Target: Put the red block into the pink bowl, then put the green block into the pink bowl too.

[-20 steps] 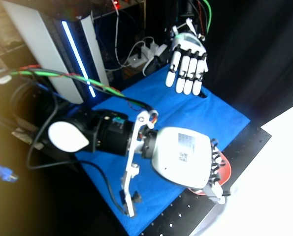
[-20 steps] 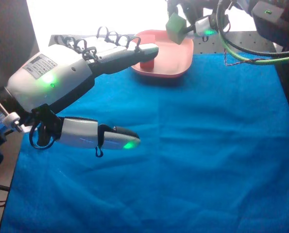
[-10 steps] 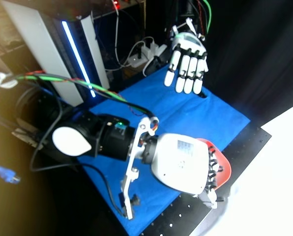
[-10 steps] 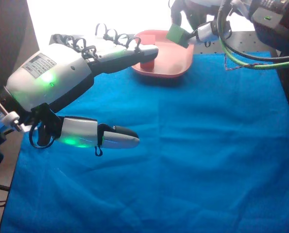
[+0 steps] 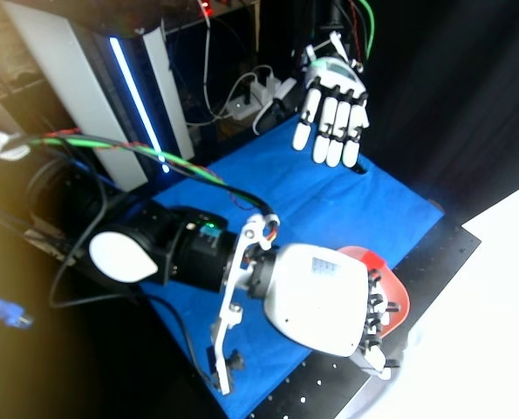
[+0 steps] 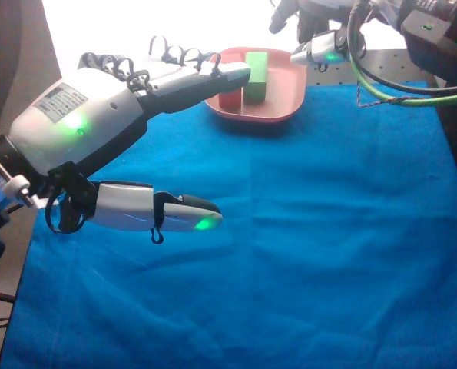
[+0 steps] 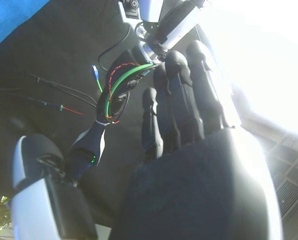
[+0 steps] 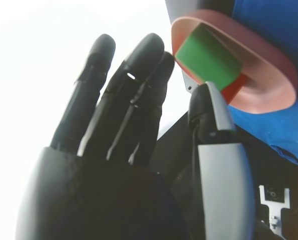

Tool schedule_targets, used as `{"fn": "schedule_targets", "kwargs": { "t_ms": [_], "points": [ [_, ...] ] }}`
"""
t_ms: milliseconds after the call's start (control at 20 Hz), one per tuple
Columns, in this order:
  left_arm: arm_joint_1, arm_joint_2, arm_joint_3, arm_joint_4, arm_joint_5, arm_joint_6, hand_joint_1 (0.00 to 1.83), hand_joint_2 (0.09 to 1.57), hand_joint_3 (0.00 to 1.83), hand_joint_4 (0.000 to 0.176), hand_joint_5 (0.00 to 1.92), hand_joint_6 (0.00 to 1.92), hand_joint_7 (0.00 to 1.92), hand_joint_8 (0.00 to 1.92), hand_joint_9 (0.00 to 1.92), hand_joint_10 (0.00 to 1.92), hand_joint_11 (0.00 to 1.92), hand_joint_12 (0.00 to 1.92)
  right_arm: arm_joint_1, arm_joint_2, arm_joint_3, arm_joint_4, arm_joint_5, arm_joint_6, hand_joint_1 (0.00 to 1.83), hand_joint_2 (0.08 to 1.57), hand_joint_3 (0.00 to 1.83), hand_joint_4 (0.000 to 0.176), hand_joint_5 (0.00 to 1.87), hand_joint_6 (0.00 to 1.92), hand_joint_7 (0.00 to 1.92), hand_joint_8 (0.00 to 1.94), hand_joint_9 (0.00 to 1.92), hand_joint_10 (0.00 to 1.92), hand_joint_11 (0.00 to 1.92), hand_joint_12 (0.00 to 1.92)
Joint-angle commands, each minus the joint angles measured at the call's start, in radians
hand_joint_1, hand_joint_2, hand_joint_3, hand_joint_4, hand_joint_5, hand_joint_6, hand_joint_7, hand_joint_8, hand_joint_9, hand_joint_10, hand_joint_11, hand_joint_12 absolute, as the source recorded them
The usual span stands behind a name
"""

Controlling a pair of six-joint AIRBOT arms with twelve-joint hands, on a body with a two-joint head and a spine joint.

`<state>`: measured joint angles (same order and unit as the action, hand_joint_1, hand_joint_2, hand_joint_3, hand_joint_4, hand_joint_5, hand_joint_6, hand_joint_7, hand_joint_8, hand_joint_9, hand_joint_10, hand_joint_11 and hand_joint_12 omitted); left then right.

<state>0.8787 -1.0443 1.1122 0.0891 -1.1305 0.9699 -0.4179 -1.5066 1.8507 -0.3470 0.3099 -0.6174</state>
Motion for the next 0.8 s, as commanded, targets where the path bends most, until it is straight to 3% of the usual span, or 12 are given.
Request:
{"fn": "schedule_targets", "kwargs": {
  "t_ms": [0,150,200,300,350,400,450,550,600,700,750],
  "points": [
    [-0.007,-0.004,-0.003,-0.014,-0.134,-0.001,0.61,0.80,0.00,0.107,0.33,0.02,0.43,0.02,0.41,0.01,0.31,0.02,0.006,-0.001,0.005,0.020,0.103,0.001,1.10,1.08,0.00,0.000,0.82,0.00,1.29,0.06,1.10,0.85,0.87,1.49],
    [-0.007,-0.004,-0.003,-0.020,-0.133,-0.001,0.66,0.79,0.00,0.102,0.34,0.01,0.43,0.00,0.38,0.00,0.27,0.00,0.006,-0.001,0.002,0.020,0.103,0.003,1.15,1.07,0.00,0.000,0.84,0.00,1.34,0.10,1.11,0.97,0.92,1.51],
    [-0.007,-0.005,-0.003,-0.024,-0.129,-0.001,0.62,0.80,0.00,0.104,0.32,0.00,0.42,0.00,0.37,0.00,0.25,0.00,0.006,-0.001,0.002,0.021,0.103,0.003,1.11,1.07,0.00,0.000,0.84,0.00,1.22,0.04,1.05,0.78,0.82,1.43],
    [-0.006,-0.008,0.000,-0.035,-0.122,0.000,0.63,0.79,0.00,0.098,0.35,0.01,0.45,0.01,0.40,0.01,0.27,0.01,0.006,0.004,-0.008,0.022,0.103,0.003,1.10,1.08,0.00,0.000,0.83,0.00,1.24,0.04,1.09,0.70,0.83,1.38],
    [-0.005,-0.010,0.002,-0.046,-0.120,0.000,0.69,0.76,0.00,0.100,0.37,0.01,0.48,0.00,0.43,0.00,0.30,0.02,0.006,0.012,-0.021,0.022,0.103,0.003,1.06,1.09,0.00,0.000,0.81,0.00,1.11,0.00,0.95,0.61,0.65,1.41],
    [-0.002,-0.015,0.006,-0.058,-0.121,0.000,0.70,0.76,0.00,0.088,0.37,0.00,0.48,0.00,0.43,0.00,0.29,0.02,0.006,0.023,-0.039,0.034,0.103,0.003,1.04,1.10,0.00,0.000,0.80,0.00,1.10,0.00,1.00,0.51,0.69,1.39],
    [0.001,-0.023,0.011,-0.070,-0.122,0.000,0.72,0.77,0.00,0.076,0.37,0.00,0.45,0.00,0.40,0.00,0.27,0.01,0.006,0.036,-0.056,0.063,0.112,0.003,1.09,1.06,0.00,0.000,0.84,0.00,1.22,0.03,1.11,0.65,0.85,1.45],
    [0.009,-0.038,0.019,-0.099,-0.130,0.000,0.72,0.76,0.00,0.042,0.40,0.01,0.47,0.01,0.42,0.01,0.31,0.03,0.006,0.056,-0.099,0.067,0.155,0.003,1.08,1.06,0.00,0.000,0.82,0.00,1.21,0.01,1.10,0.62,0.83,1.41],
    [0.015,-0.043,0.024,-0.115,-0.137,0.000,0.69,0.76,0.00,0.038,0.41,0.01,0.48,0.01,0.44,0.01,0.33,0.04,0.006,0.064,-0.119,0.067,0.167,0.003,1.06,1.05,0.00,0.000,0.80,0.00,1.18,0.00,1.09,0.57,0.77,1.41],
    [0.020,-0.043,0.038,-0.147,-0.139,0.000,0.70,0.75,0.00,0.065,0.39,0.00,0.47,0.00,0.41,0.00,0.31,0.02,0.008,0.099,-0.168,0.067,0.206,0.003,1.06,0.97,0.00,0.000,0.77,0.00,1.14,0.00,1.05,0.49,0.68,1.32],
    [0.021,-0.037,0.042,-0.157,-0.140,0.000,0.74,0.78,0.01,0.111,0.32,0.00,0.39,0.00,0.34,0.00,0.20,0.00,0.009,0.116,-0.189,0.068,0.223,0.003,1.06,0.91,0.00,0.000,0.68,0.00,1.09,0.00,0.98,0.51,0.62,1.37]
  ]
}}
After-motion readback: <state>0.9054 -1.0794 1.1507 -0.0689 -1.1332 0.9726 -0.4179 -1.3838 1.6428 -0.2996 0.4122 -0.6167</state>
